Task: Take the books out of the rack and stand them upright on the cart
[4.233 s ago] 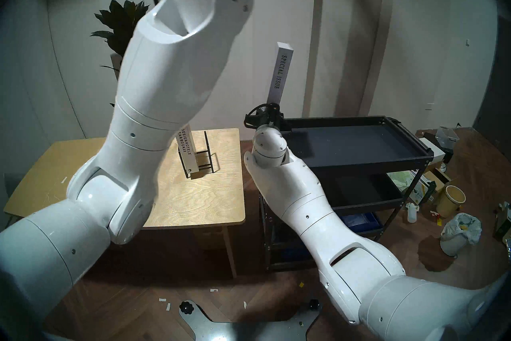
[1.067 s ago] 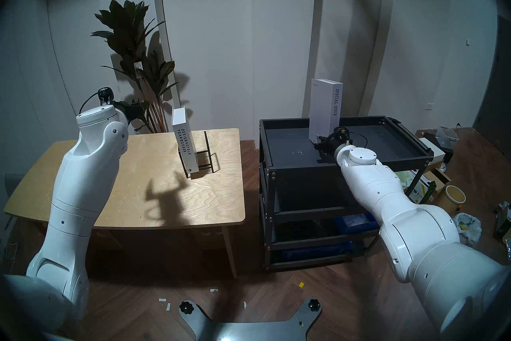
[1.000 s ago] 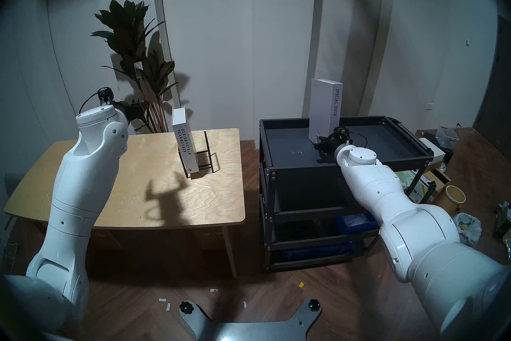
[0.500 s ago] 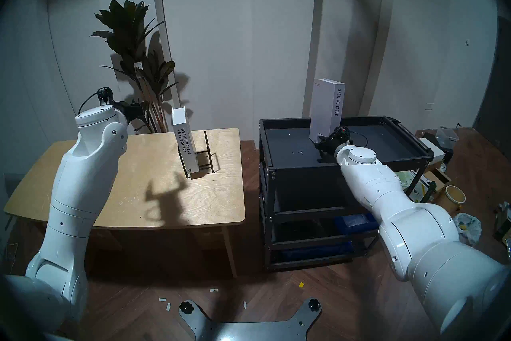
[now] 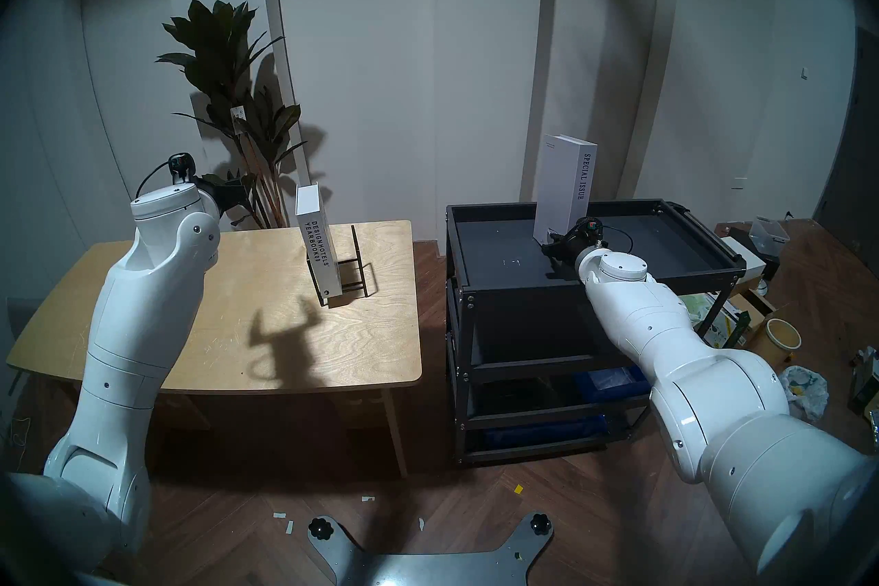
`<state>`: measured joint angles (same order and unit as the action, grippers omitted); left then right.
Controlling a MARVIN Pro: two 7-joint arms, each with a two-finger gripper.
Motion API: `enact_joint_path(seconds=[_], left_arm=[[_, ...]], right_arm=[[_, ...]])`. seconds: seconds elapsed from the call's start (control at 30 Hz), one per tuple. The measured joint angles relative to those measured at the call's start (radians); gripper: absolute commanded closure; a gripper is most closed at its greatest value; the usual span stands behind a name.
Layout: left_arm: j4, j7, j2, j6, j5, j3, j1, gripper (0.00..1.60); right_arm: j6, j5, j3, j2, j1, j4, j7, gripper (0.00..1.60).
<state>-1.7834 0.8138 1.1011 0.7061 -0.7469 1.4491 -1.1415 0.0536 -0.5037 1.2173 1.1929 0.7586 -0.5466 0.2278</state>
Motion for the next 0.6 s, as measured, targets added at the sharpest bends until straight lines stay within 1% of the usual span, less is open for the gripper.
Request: enact_joint_path(seconds=[0.03,0.07,0.1,0.13,0.17,0.2,0.27,0.3,0.33,0.6], left_arm=[[0.002,0.0,0.0,0.0,0.0,0.0,-0.001,0.0],[0.002,0.0,0.0,0.0,0.0,0.0,-0.001,0.0],[0.004,0.0,0.0,0.0,0.0,0.0,-0.002,0.0],[0.005,0.0,0.0,0.0,0.0,0.001,-0.002,0.0],[0.006,-0.001,0.0,0.0,-0.001,0.001,-0.002,0.0],[0.009,-0.001,0.0,0.0,-0.001,0.001,-0.002,0.0],[0.011,-0.001,0.0,0.0,-0.001,0.001,-0.003,0.0],[0.012,-0.002,0.0,0.0,-0.001,0.001,-0.003,0.0],[0.014,-0.002,0.0,0.0,-0.001,0.001,-0.003,0.0],[0.024,-0.007,0.0,0.0,-0.001,0.0,-0.005,0.0]], right_arm=[[-0.001,0.001,-0.001,0.0,0.0,0.0,-0.002,1.04],[-0.002,0.001,-0.002,0.0,-0.001,0.0,-0.002,1.0],[-0.003,0.003,-0.003,0.0,-0.001,0.0,-0.004,1.0],[-0.004,0.004,-0.004,0.0,-0.001,0.0,-0.004,0.94],[-0.005,0.006,-0.005,0.0,-0.002,0.0,-0.006,0.83],[-0.006,0.007,-0.007,0.001,-0.002,-0.001,-0.007,0.83],[-0.007,0.009,-0.009,0.001,-0.003,-0.001,-0.009,0.37],[-0.008,0.011,-0.01,0.001,-0.003,-0.001,-0.01,0.27],[-0.01,0.013,-0.011,0.001,-0.003,-0.001,-0.012,0.0],[-0.028,0.026,-0.021,0.001,-0.008,-0.001,-0.023,0.0]])
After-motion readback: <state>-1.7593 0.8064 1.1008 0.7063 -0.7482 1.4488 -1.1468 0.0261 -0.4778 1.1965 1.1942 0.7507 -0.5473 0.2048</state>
